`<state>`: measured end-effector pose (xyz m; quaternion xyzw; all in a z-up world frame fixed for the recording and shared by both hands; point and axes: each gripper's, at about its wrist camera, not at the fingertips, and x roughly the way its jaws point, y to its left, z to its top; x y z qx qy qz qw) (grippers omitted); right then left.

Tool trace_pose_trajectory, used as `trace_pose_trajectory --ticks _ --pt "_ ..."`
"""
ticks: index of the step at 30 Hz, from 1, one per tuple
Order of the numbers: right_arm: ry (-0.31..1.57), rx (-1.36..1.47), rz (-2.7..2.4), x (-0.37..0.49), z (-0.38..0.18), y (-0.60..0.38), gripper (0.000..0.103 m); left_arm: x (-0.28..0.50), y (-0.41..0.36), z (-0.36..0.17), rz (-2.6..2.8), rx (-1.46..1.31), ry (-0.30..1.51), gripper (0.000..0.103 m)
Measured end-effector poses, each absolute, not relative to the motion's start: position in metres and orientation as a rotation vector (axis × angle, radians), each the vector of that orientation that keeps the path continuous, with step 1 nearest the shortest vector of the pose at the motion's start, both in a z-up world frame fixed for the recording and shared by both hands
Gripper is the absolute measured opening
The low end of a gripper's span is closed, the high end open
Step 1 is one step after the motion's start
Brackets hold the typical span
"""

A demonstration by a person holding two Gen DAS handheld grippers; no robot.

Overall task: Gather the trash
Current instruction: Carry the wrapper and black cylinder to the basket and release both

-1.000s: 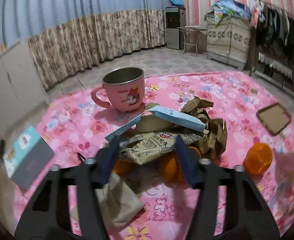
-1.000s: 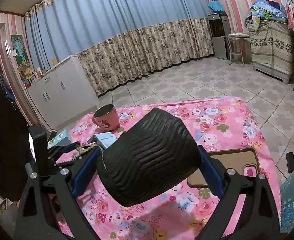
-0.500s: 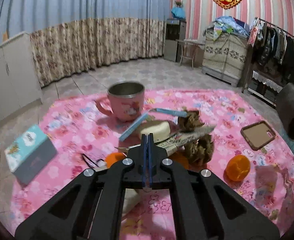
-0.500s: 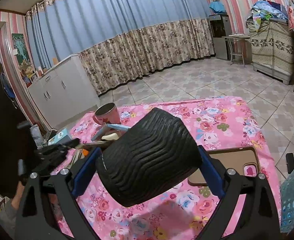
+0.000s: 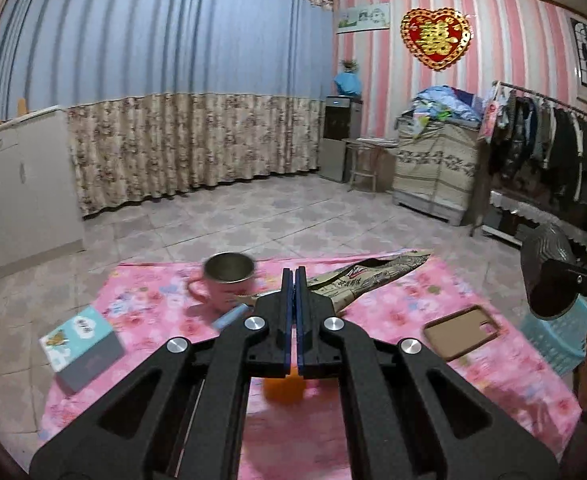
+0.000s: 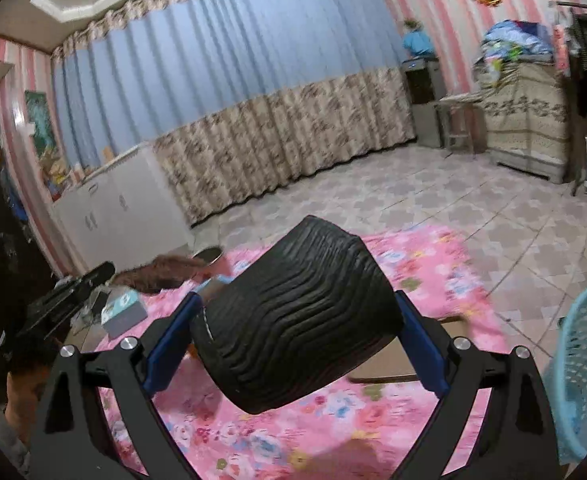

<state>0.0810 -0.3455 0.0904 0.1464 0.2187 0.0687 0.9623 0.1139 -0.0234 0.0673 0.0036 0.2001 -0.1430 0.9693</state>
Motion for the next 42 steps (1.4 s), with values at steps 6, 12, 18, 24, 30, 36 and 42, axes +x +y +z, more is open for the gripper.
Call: trace_pose_trajectory --ticks 6,12,18,24,30,36,42 --pt "0.374 0.273 -0.056 0.034 0.103 -0.416 0.092 0.111 -0.107 0.076 -0.410 0.012 0.413 0.000" --pt "0.386 0.238 -0.368 -0.032 0.098 -0.519 0.092 0.105 -0.223 0.081 -0.590 0.004 0.423 0.000" --pt "0.395 0.339 -0.483 -0.068 0.072 -0.585 0.092 0.086 -0.360 0.059 -0.786 0.034 0.481 0.000" --pt "0.410 0.390 -0.455 -0.058 0.054 -0.607 0.092 0.082 -0.416 0.025 -0.852 0.021 0.571 0.000" --pt "0.404 0.420 -0.442 -0.061 0.045 -0.613 0.092 0.084 -0.430 0.007 -0.873 0.035 0.601 0.000" --pt "0.397 0.428 -0.439 -0.062 0.042 -0.611 0.092 0.082 -0.439 -0.001 -0.899 0.041 0.638 0.000" --pt "0.386 0.435 -0.427 -0.065 0.041 -0.605 0.092 0.084 -0.441 -0.003 -0.876 0.045 0.639 0.008"
